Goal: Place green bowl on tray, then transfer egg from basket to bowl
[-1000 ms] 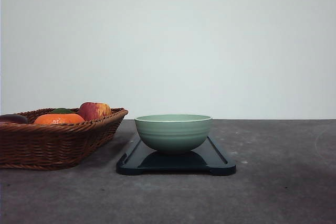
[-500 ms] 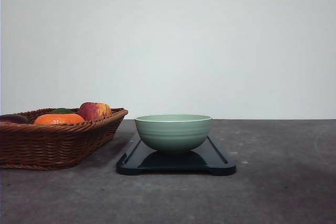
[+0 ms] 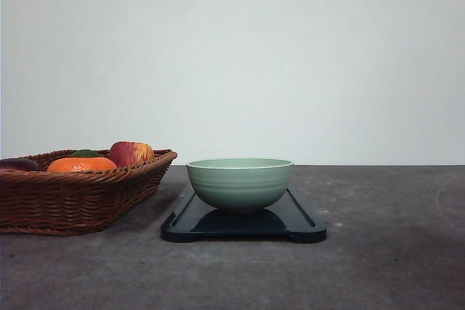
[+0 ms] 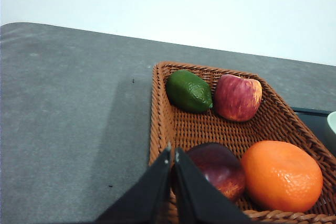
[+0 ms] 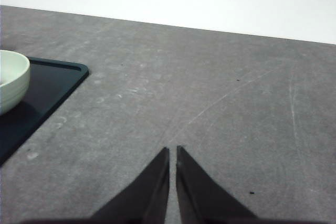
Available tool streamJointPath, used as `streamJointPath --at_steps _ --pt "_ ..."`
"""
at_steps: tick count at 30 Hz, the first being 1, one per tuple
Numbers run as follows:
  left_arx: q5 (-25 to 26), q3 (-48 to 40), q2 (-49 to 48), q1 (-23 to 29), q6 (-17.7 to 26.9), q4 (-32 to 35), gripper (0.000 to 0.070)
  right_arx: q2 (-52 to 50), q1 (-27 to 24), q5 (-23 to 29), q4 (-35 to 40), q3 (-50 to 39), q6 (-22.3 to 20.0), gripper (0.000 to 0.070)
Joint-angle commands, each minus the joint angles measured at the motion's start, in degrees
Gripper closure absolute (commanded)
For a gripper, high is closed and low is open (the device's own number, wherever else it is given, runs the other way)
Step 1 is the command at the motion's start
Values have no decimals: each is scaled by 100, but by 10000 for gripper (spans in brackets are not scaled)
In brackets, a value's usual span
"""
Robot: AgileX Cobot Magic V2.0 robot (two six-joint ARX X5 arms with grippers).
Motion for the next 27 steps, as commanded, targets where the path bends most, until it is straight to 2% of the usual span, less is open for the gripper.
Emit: streamJointPath --at_steps 1,27 --pt "-15 -107 -4 7 79 67 700 -7 2 -1 7 -24 57 685" --pt "-15 -107 -4 7 79 68 700 -7 2 -1 7 -24 57 685"
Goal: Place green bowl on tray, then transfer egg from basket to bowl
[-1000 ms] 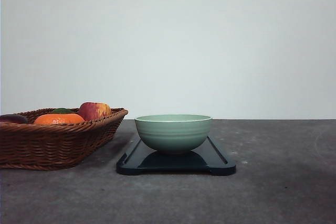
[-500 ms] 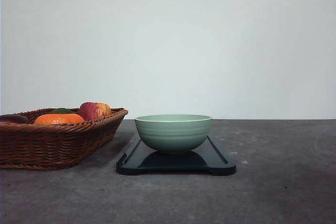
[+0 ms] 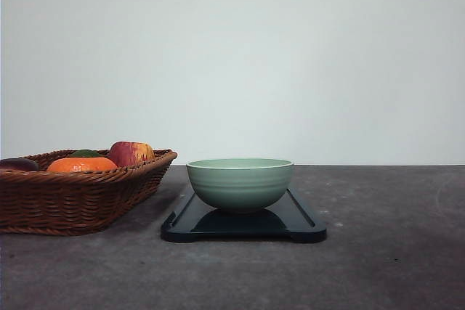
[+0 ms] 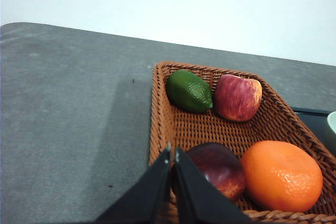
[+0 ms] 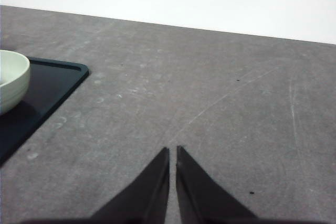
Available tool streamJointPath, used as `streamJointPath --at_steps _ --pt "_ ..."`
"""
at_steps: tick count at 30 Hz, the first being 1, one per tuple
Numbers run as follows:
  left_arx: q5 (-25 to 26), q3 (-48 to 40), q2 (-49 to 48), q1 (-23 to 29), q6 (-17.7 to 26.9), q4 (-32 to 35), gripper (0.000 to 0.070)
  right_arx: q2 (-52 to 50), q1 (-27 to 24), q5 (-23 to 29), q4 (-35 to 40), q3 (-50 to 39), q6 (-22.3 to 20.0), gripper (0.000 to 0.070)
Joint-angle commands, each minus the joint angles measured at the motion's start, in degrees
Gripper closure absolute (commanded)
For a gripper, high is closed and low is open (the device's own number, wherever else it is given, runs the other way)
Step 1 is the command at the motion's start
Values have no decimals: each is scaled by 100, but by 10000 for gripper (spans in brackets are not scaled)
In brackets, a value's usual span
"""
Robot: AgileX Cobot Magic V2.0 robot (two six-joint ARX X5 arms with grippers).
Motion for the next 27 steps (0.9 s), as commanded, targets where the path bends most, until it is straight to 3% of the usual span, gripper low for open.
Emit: streamJointPath --at_steps 1,27 --pt "-15 -107 -4 7 79 68 700 -7 2 0 7 -24 57 685" --pt "-15 -107 -4 7 79 67 700 -7 2 0 7 -24 57 685"
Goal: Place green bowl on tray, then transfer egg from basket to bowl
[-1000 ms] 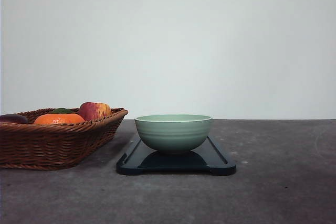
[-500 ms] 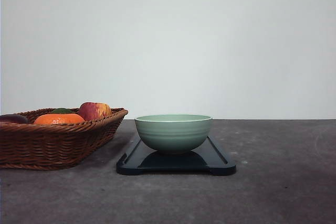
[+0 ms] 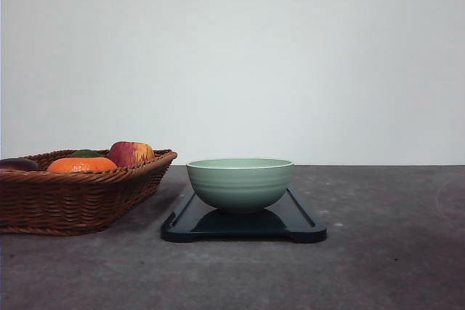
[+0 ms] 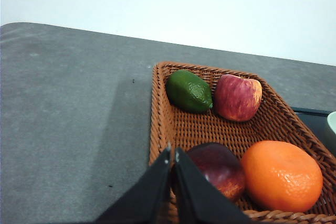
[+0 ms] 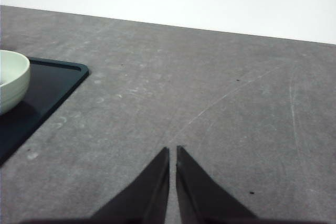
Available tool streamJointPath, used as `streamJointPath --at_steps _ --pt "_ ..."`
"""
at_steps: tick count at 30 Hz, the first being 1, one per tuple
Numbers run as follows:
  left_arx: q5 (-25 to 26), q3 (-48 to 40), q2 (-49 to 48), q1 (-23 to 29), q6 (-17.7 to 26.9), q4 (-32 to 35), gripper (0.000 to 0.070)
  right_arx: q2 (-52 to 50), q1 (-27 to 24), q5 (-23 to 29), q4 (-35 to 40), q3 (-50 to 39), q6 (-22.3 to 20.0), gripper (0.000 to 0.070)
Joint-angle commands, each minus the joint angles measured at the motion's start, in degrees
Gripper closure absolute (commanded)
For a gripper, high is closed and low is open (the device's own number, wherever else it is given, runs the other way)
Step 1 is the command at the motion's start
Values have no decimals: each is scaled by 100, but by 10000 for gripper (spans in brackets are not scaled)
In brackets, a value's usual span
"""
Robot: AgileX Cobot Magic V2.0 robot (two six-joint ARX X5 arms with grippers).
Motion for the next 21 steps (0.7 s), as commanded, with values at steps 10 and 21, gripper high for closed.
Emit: streamJointPath --at_steps 10,21 --pt "-15 -107 -4 7 79 68 700 -7 2 -2 7 -24 57 685" --pt "-15 -107 -4 7 79 67 700 -7 2 -2 7 -24 57 685"
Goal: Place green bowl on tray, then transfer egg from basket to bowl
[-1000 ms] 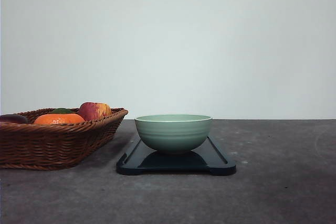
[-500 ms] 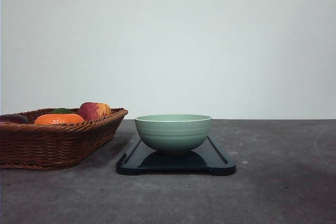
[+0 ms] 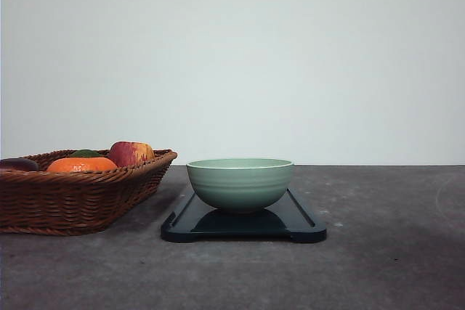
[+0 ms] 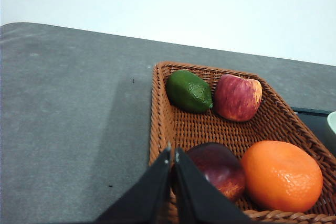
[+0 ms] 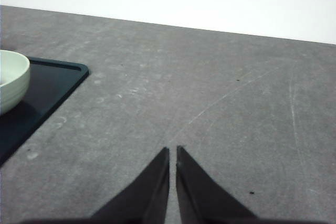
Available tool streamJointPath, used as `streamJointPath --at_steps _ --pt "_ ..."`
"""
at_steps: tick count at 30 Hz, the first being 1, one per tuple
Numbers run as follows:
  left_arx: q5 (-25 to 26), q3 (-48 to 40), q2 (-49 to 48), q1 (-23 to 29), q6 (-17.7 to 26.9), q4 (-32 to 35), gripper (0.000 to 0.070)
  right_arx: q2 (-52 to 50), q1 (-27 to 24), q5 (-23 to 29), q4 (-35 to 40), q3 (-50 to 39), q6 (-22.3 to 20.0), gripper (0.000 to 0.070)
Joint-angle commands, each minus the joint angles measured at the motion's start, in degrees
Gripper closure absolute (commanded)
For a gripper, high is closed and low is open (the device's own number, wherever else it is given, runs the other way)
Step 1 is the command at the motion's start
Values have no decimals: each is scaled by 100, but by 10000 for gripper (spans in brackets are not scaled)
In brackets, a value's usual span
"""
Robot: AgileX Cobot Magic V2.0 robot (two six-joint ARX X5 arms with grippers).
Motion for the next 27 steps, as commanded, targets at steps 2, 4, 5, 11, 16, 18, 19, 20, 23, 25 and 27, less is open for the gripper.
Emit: streamJointPath --at_steps 2,4,5,11,16,18,19,20,23,25,27 --pt "-15 -107 -4 7 79 66 700 -7 2 0 6 -24 57 685" --pt "-14 -107 -4 7 79 67 700 -7 2 0 6 -24 57 685" --pt "-15 -107 -4 7 79 67 700 -7 2 0 6 -24 57 685" --pt "-15 -107 -4 7 79 68 700 -7 2 0 6 -24 57 685" --pt "-15 -107 -4 7 79 67 700 -7 2 0 6 -24 57 685" --pt "-15 -107 -4 7 79 67 700 -7 2 0 6 -24 57 685" --pt "-14 -107 -4 7 79 66 700 -7 2 0 6 -24 57 685" --pt "-14 -107 -4 7 79 66 700 -7 2 0 6 -24 57 685" --pt "-15 -107 -4 7 79 67 700 -7 2 0 6 -24 57 685" --pt "-15 -107 -4 7 79 67 700 -7 2 0 6 -24 57 685" --pt "-14 -107 -4 7 79 67 700 -7 2 0 6 -24 57 685"
